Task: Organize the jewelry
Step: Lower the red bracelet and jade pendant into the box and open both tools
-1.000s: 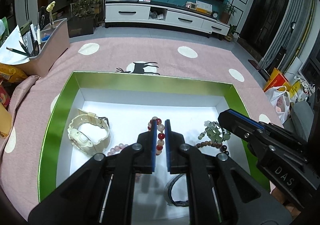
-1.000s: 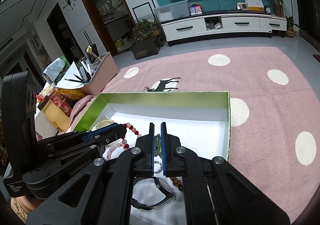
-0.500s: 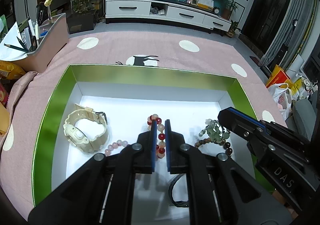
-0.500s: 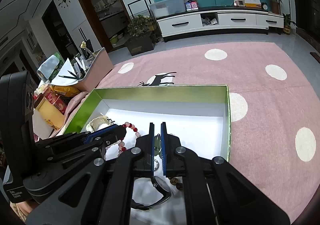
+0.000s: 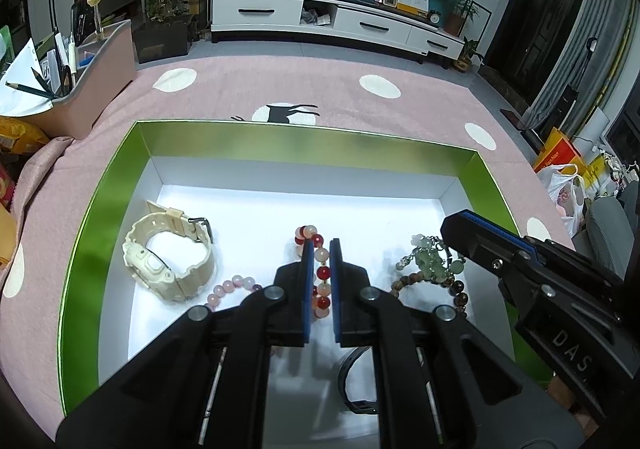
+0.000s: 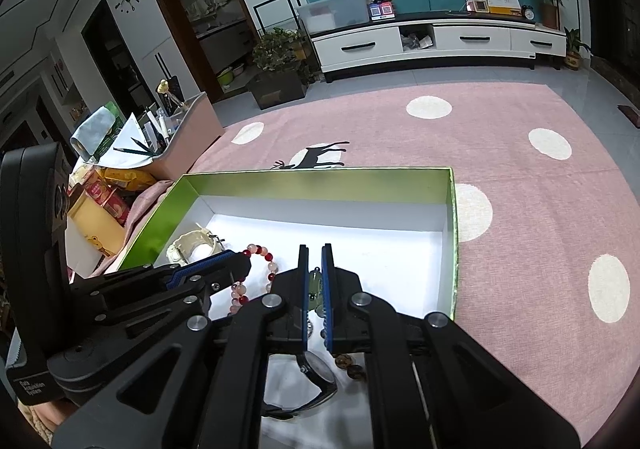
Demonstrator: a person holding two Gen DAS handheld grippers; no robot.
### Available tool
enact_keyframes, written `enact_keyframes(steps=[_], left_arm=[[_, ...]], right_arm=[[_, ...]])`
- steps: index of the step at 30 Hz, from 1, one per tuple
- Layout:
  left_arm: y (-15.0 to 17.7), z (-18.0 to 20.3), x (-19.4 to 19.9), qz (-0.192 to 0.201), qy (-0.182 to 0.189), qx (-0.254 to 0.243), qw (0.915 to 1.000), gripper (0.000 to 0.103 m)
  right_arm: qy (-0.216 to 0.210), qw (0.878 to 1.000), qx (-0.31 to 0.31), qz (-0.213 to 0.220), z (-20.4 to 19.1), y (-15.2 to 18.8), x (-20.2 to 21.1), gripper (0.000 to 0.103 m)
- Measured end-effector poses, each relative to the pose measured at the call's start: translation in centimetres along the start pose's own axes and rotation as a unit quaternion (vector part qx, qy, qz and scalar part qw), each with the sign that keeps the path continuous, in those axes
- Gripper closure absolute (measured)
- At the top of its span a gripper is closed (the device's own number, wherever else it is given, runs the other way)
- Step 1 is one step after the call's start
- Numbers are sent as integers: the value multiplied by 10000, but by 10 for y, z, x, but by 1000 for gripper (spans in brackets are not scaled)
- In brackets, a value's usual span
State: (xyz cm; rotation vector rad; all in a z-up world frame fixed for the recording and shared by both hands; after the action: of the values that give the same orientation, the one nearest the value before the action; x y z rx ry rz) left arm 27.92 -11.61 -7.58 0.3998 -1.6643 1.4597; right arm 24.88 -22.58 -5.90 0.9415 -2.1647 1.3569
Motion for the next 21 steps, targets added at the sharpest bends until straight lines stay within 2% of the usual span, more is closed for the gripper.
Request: enact_keyframes(steps=[21], left_arm=[[4,2,-3,-61,-56,-28,10000,96]], right_arm=[[19,10000,19,10,2,-1,5,98]])
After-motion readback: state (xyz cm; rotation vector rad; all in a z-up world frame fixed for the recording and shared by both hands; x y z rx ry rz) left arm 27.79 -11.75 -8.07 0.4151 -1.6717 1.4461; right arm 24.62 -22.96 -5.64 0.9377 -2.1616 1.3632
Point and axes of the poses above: each gripper's, at about its wrist camera, not at the fingertips, and x roughly against the way its jaws point, z to its right, y to its underside, the point moved 7 cm from there along -x, roughly the way its jaws point, and after that the axes turned 11 degrees about -x, right-handed, at the moved point
